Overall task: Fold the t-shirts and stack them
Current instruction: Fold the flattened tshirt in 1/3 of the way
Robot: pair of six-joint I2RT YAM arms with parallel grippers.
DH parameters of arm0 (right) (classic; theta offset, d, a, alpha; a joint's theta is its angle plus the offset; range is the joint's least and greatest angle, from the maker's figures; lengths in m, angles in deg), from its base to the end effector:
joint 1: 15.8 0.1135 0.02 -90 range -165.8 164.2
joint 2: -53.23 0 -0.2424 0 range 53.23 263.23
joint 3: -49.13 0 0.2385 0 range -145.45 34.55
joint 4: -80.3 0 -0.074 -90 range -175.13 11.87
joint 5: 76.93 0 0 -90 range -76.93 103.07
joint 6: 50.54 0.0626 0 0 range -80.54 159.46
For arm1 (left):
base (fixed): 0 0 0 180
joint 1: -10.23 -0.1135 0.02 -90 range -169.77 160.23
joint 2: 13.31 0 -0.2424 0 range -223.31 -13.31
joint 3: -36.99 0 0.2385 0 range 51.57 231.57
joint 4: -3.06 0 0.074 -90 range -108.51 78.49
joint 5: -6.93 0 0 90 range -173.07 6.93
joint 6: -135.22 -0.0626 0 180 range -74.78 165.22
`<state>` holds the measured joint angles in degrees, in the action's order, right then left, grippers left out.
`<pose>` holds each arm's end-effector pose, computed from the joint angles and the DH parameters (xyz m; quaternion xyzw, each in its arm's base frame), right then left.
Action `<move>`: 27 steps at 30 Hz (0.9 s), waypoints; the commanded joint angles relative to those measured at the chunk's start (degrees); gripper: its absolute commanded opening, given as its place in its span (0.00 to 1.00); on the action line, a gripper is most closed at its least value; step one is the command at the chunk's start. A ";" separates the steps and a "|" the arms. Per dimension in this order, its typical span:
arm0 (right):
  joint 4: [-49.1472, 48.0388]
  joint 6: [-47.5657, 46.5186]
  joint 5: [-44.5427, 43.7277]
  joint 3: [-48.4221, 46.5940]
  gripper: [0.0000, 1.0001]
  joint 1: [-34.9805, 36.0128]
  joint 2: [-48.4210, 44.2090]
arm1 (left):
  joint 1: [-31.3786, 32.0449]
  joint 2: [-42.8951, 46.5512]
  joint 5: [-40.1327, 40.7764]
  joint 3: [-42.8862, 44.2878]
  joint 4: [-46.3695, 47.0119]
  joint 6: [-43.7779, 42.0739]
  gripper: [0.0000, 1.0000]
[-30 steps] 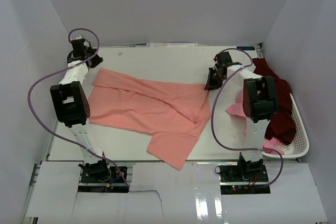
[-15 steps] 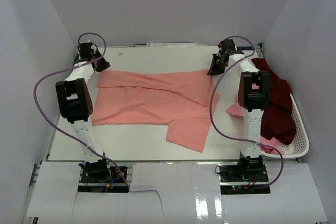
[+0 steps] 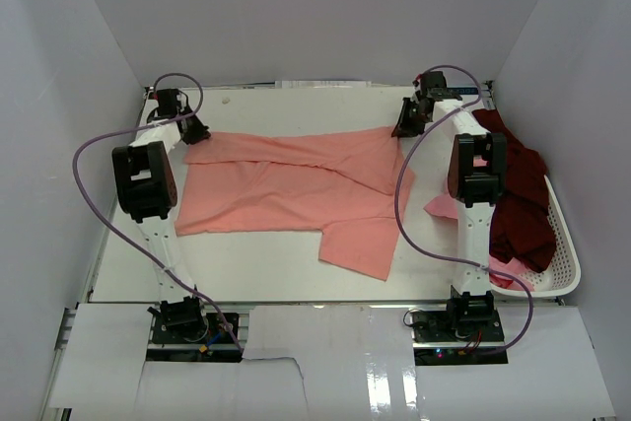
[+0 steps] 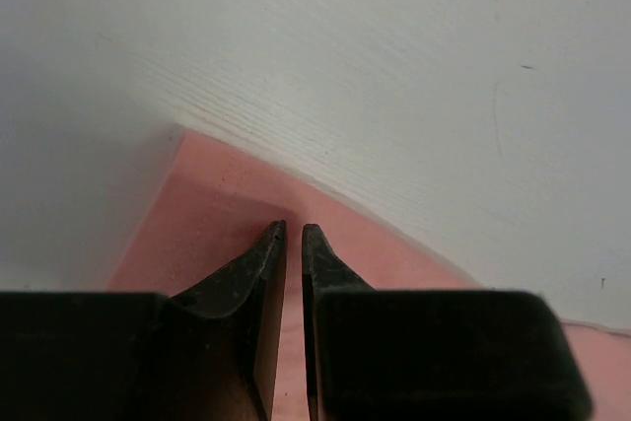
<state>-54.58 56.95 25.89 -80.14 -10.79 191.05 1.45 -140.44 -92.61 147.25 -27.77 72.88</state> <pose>0.5123 0.0589 0.1320 0.0680 0.9424 0.1645 0.2832 0.4818 0.0639 0.1372 -0.2621 0.8922 -0.1355 0.3420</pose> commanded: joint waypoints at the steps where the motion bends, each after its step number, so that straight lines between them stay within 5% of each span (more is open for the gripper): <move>1: 0.83 -0.80 0.27 -2.81 0.19 -1.06 2.01 | -0.01 -1.18 -0.22 1.70 -0.45 0.82 0.23; 17: 0.66 1.31 4.14 -11.51 0.19 -6.86 7.64 | -2.56 -9.27 3.22 9.26 -3.26 -1.38 0.21; 19: -0.74 1.40 5.80 -11.69 0.29 -6.86 7.47 | -2.56 -9.10 1.29 10.83 -3.17 -1.12 0.23; 20: -1.53 1.92 6.68 -11.43 0.45 -6.86 7.20 | -2.48 -8.84 0.41 11.37 -2.83 -0.94 0.24; 23: -5.58 2.98 10.46 -10.38 0.72 -6.77 5.45 | -2.39 -7.00 -4.59 13.30 -0.99 -0.15 0.43; 27: -9.45 3.42 13.81 -10.55 0.81 -6.69 3.69 | -1.51 -3.92 -6.37 15.76 -0.01 -0.24 0.62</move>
<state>-59.80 60.28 37.30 -89.93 -17.10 197.50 -0.43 -148.86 -95.95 159.73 -28.31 73.12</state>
